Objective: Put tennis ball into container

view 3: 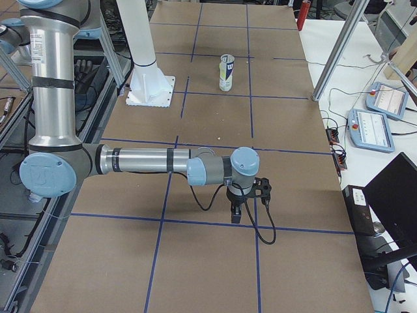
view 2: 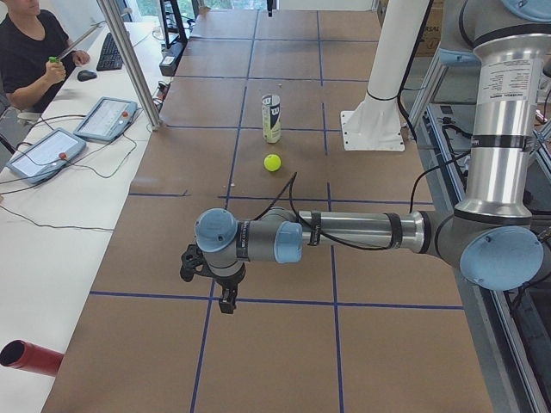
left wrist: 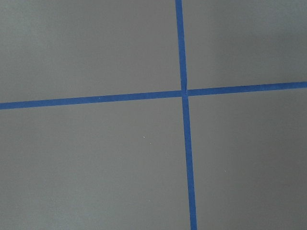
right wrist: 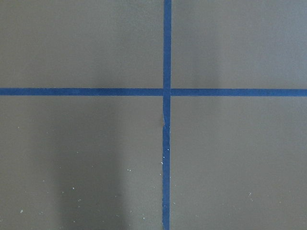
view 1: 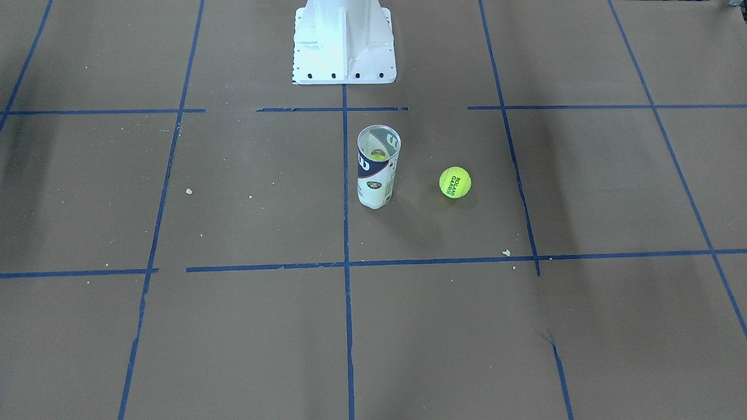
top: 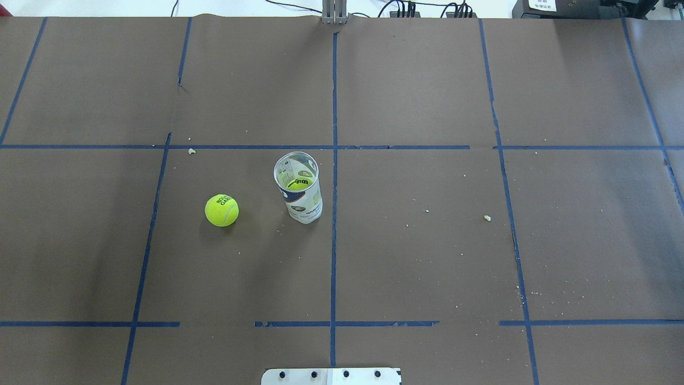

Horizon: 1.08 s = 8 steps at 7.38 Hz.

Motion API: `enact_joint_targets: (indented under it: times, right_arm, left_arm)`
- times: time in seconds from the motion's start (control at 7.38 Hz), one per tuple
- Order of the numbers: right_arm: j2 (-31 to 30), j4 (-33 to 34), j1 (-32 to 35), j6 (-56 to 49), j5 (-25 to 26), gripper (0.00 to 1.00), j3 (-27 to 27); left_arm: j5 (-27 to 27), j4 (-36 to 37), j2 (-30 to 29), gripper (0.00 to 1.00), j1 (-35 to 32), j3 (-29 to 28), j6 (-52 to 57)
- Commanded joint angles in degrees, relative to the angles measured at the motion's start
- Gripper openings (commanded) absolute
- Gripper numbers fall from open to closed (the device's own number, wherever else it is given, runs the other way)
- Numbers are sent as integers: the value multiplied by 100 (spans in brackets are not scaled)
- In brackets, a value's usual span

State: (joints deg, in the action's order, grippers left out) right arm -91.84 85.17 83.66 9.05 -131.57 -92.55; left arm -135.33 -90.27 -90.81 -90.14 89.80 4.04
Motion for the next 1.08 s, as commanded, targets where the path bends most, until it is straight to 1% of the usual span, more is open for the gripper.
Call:
enact_joint_targets:
  times: [0.0,0.14,0.27,0.41,0.54,0.68,0.81,0.95]
  right_arm:
    - [0,0,1,0,0,100,0]
    - [9,0,1,0,0,100,-17]
    - [9,0,1,0,0,100,-18]
    - [9,0,1,0,0,100,-18]
    - [9,0,1,0,0,100,-18]
    - [9,0,1,0,0,100,-18]
    - [9,0,1,0,0,100,-18]
    - [9,0,1,0,0,100,-18]
  left_arm:
    - [7,-52,-15,100,5,72,18]
    - [7,-44,-76,100,5,186,-8]
    - [16,9,-103,100,5,457,-17]
    - [16,18,-173,100,5,642,-418]
    - [51,27,-226,100,48,1018,-1205]
    - [51,122,-209,100,293,1570,-1674]
    - [34,558,-269,100,643,2255,-2192]
    - [25,615,-296,100,968,2810,-2928]
